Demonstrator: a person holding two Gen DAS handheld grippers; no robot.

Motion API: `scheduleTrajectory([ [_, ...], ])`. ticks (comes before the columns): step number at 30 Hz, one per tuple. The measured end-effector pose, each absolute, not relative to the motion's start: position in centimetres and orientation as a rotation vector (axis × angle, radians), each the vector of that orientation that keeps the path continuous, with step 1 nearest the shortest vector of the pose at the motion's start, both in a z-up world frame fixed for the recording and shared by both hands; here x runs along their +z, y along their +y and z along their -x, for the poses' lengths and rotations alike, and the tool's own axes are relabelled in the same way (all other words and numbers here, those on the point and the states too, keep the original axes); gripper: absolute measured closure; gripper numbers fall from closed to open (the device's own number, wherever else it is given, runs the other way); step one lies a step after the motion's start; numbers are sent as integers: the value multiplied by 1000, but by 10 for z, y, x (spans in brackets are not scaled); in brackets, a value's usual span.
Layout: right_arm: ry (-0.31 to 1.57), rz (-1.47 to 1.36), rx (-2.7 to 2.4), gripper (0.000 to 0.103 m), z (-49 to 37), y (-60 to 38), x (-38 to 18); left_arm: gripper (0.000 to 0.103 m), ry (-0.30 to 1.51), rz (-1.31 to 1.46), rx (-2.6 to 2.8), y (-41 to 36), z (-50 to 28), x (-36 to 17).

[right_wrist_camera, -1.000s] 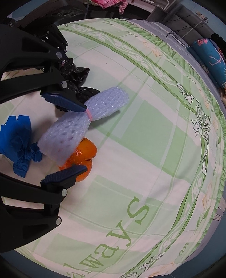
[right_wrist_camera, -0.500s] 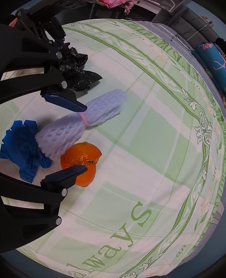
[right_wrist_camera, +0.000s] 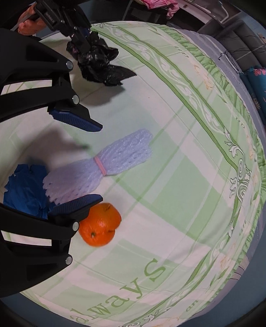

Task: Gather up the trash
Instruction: 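Grasp the black plastic bag with the left tool while the right tool grasps the white foam net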

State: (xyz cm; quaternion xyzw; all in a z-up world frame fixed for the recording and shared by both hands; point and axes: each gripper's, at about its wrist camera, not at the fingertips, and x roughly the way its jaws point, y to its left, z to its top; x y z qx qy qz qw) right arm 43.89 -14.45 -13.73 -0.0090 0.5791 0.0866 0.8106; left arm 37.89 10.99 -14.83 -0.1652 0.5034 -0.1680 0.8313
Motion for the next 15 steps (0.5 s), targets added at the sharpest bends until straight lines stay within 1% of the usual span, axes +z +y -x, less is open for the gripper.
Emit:
scheduleTrajectory([
  [3,1256,44,172,44,-443,-140,-148,76,1060,360,-351,117,-378,-147],
  [5,1268,57,159,49,-445,-139,-157,76,1058,368,-349,121,-378,-147],
  [6,1277,57,155,49,-447,-140,-162,76,1057,372,-350,122,-378,-148],
  [11,1291,63,121,66,-451,-145,-174,76,1054,377,-354,124,-379,-148],
  [13,1285,76,122,71,-450,-145,-173,76,1053,378,-356,124,-380,-148],
  [15,1278,71,121,73,-449,-146,-171,76,1051,377,-357,124,-380,-147],
])
